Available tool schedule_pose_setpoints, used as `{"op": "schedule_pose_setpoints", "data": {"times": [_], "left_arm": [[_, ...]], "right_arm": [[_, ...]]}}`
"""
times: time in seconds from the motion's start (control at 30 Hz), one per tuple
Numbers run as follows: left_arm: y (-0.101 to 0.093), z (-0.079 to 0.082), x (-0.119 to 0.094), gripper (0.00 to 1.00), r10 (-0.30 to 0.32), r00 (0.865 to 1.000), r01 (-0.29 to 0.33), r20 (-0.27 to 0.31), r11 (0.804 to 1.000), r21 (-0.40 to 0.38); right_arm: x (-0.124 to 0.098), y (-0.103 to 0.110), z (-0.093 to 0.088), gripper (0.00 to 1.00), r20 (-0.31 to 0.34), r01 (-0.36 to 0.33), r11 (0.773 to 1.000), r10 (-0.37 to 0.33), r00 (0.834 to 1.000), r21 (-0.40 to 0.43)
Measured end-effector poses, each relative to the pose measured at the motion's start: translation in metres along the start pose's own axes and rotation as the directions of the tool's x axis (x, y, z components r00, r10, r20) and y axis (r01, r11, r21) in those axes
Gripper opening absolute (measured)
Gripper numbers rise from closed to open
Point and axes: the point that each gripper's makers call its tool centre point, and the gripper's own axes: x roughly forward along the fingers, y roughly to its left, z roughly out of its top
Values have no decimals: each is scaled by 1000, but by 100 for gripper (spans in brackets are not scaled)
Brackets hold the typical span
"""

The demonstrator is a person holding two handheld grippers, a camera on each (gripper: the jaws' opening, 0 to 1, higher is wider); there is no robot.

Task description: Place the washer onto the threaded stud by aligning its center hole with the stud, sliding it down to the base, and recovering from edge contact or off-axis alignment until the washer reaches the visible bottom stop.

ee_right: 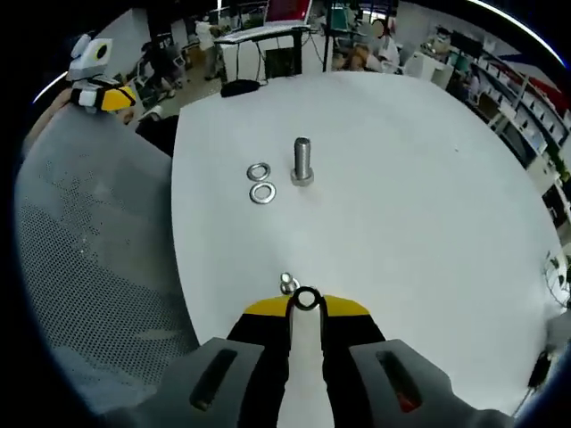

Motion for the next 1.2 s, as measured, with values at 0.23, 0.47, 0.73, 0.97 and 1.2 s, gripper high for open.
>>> {"op": "schedule_pose_setpoints", "data": {"times": [0.23,0.47,0.73,0.97,1.2], "left_arm": [[1,-1,0,4,9,1000,-9,-7,1000,3],[1,-1,0,4,9,1000,-9,-7,1000,1],[1,-1,0,4,10,1000,-10,-7,1000,1],[2,-1,0,4,11,1000,-11,-5,1000,-1],[2,-1,0,4,10,1000,-10,-5,1000,-1]], "right_arm": [[4,7,6,13,-27,-23,998,21,999,-55],[11,11,7,13,-61,-44,996,39,997,-80],[16,11,5,13,-108,-58,991,45,993,-117],[19,11,6,13,-124,-65,988,48,991,-138],[24,10,2,13,-150,-76,986,53,987,-147]]}}
